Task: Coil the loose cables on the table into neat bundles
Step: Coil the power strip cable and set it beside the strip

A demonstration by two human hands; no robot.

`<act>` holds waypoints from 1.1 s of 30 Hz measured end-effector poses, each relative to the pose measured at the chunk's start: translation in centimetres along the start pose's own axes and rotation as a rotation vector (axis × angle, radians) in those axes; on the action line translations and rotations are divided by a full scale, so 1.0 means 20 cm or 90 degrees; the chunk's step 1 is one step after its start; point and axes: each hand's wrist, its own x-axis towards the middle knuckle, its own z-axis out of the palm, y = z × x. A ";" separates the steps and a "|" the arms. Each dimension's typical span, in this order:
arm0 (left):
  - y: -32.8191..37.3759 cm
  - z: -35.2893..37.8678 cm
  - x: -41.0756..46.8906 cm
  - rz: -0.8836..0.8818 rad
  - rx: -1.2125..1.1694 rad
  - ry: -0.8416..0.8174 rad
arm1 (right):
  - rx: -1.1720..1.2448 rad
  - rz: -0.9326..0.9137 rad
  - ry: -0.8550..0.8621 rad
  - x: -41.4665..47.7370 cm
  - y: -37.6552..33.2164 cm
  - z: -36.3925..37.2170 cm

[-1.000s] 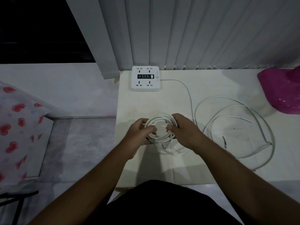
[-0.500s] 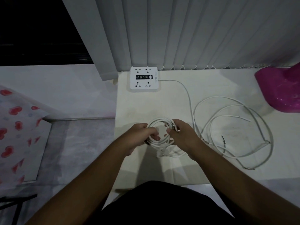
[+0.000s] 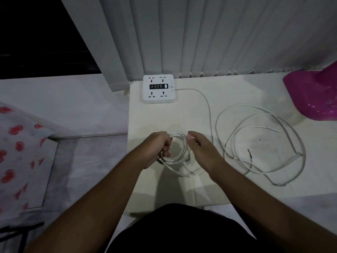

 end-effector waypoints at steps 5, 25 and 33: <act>-0.07 0.02 0.01 0.002 -0.208 0.102 | 0.211 0.268 0.291 -0.04 0.17 0.03; -0.12 0.04 0.01 0.064 -0.524 0.108 | 0.652 0.521 0.018 -0.05 0.23 0.13; -0.12 0.05 0.01 0.075 -0.588 0.120 | 0.761 0.550 0.096 -0.06 0.19 0.12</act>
